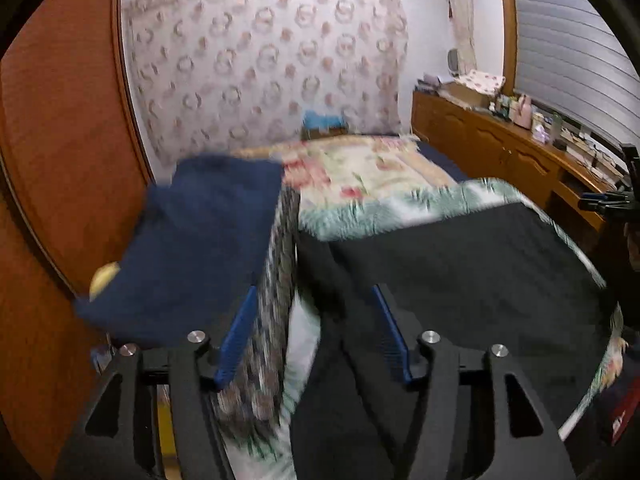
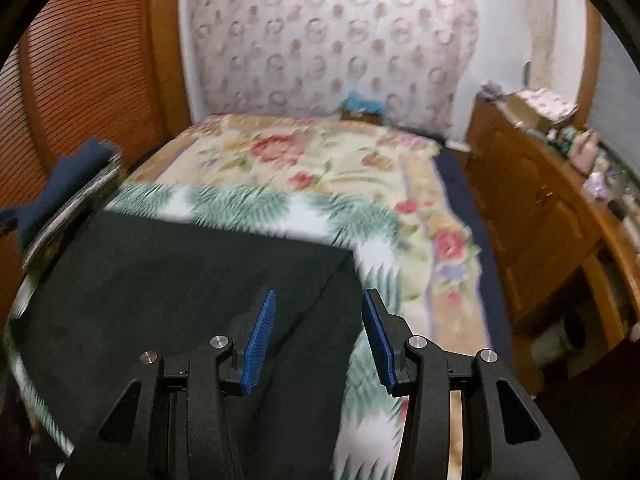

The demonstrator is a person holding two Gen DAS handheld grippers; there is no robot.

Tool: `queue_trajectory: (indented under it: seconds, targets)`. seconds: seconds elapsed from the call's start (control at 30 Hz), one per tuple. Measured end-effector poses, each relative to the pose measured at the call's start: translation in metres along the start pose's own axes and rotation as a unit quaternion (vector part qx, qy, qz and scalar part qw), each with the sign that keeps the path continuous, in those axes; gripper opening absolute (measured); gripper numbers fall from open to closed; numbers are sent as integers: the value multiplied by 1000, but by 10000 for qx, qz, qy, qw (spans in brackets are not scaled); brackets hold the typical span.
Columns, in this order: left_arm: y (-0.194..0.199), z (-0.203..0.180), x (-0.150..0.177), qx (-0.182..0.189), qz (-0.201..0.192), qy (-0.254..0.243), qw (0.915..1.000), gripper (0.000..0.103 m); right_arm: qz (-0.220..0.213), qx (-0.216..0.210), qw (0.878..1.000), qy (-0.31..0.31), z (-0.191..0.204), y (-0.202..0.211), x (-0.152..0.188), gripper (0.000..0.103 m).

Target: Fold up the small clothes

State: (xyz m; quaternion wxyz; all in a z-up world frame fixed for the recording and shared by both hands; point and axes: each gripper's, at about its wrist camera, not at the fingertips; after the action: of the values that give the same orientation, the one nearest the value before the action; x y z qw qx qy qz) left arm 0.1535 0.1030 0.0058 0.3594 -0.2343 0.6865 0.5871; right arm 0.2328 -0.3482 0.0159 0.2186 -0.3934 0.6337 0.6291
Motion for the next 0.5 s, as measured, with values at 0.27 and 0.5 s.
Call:
queue_trajectory:
  seconds: [0.27, 0.5]
  targets:
    - [18, -8, 85, 23, 276, 268, 9993, 60, 232, -243, 9994, 47, -44, 27, 61, 47]
    - [17, -17, 128, -48, 559, 410, 9976, 60, 541, 44, 9985, -10, -45, 41, 84, 47]
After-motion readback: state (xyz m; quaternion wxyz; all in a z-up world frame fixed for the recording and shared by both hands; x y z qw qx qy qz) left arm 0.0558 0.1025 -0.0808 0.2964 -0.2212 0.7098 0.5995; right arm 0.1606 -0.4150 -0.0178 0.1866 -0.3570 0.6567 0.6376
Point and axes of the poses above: each gripper's, at about its wrist camera, not at the fingertips, and y roughly against the way its jaws point, z to its left, x to its underside, and after that the axes turned 7 degrees about x, right-handed
